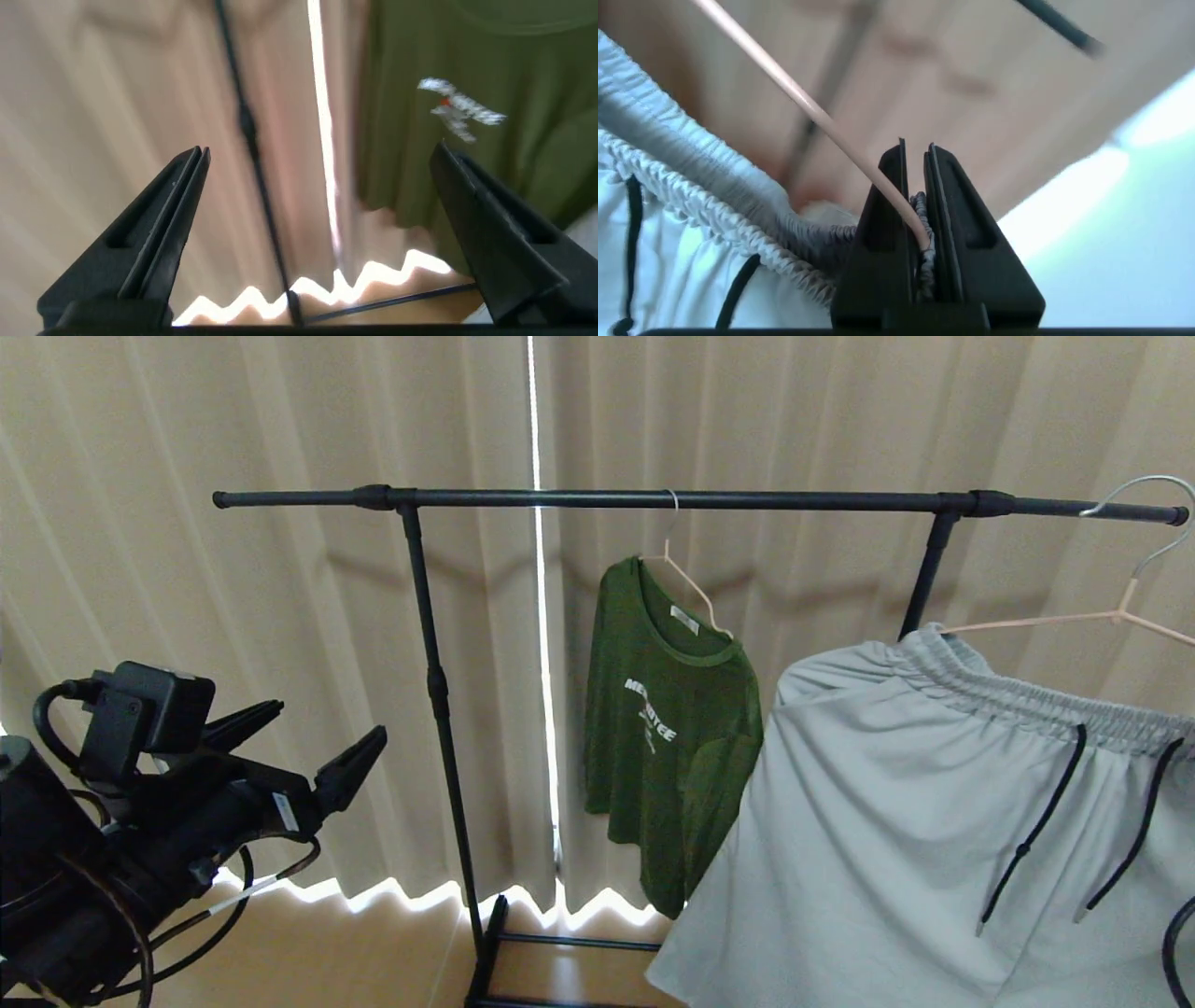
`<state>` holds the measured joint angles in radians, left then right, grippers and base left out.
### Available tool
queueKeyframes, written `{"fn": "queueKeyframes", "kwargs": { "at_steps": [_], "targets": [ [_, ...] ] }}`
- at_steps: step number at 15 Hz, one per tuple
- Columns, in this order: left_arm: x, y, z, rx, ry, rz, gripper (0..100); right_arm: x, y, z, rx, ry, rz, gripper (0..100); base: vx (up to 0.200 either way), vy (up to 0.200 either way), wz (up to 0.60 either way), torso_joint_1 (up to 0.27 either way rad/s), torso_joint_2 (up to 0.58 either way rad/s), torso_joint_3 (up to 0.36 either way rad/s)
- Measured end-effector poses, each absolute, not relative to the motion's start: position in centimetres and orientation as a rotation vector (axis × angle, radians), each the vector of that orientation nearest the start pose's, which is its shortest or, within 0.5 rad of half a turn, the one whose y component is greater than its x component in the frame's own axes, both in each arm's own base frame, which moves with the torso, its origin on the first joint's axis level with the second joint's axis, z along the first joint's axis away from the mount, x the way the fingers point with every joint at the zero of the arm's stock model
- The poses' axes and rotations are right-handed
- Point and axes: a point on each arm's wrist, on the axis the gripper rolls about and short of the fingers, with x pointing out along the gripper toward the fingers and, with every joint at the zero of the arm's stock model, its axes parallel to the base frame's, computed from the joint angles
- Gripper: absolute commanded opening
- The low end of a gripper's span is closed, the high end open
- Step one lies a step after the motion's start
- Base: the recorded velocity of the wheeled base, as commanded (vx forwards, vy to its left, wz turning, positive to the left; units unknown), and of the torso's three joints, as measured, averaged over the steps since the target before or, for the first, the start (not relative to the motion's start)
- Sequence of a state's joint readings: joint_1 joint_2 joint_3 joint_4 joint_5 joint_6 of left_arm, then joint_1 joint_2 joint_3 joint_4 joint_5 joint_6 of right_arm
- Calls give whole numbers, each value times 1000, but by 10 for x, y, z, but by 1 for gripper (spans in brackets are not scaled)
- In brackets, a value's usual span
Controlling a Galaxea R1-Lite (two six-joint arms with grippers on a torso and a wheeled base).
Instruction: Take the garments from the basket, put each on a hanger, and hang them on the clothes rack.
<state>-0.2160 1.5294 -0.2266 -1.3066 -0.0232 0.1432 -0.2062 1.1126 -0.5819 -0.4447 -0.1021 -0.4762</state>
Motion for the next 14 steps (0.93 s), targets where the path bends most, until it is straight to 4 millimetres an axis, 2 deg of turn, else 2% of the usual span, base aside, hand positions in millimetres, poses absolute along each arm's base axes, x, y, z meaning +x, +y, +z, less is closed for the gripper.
{"fn": "queueKeyframes", "kwargs": {
  "at_steps": [4, 7, 11, 14],
  "targets": [
    [196, -51, 155, 137, -55, -290, 100, 140, -44, 235, -500, 210, -401, 0, 0, 0, 0, 0, 0, 0],
    [194, -61, 160, 138, -78, -335, 100, 138, -46, 239, -502, 213, -465, 0, 0, 0, 0, 0, 0, 0],
    [184, -75, 152, 164, -52, -421, 100, 139, -47, 239, -501, 218, -478, 0, 0, 0, 0, 0, 0, 0],
    [176, -82, 153, 157, -95, -467, 100, 139, -47, 239, -501, 219, -479, 0, 0, 0, 0, 0, 0, 0]
  ]
}}
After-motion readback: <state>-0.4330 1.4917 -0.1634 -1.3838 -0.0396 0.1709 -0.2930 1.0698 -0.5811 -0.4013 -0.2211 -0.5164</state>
